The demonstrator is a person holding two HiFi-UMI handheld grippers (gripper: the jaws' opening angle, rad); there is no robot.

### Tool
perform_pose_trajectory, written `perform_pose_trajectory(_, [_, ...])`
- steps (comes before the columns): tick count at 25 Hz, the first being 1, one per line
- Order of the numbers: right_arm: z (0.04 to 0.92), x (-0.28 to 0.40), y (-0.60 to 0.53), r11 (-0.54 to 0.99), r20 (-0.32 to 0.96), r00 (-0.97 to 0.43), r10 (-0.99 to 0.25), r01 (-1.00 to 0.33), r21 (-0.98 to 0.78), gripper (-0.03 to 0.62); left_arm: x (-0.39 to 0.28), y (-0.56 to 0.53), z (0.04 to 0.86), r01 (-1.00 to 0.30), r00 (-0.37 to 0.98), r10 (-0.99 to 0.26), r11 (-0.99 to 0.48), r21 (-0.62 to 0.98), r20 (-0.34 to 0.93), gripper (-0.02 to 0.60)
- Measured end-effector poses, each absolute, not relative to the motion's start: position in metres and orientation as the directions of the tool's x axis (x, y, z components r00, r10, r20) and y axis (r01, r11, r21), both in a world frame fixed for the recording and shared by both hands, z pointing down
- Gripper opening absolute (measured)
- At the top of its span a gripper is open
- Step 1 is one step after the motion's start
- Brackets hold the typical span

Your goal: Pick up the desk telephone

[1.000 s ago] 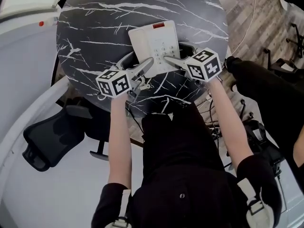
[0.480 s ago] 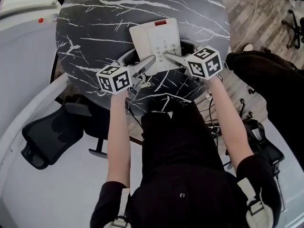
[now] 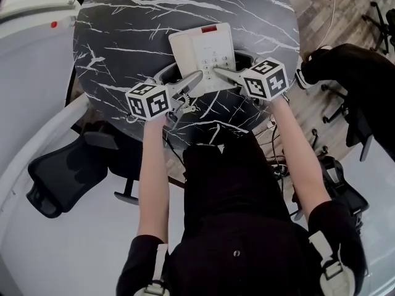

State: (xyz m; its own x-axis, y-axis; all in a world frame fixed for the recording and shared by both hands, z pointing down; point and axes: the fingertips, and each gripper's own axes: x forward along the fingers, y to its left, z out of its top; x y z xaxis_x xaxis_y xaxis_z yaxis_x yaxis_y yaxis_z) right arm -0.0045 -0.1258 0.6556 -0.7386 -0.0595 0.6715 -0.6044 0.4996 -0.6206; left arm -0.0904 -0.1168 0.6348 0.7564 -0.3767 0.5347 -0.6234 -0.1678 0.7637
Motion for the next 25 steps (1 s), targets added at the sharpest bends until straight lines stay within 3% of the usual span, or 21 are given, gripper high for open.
perform_pose_trajectory(25, [0.654,-0.001,-0.122,0.46,0.702,-0.712,-0.005,-0.625,-0.631,0.308,-0.093,-0.107,0.629,-0.606,0.749,-0.362,-0.035,0.795,0.555,0.373])
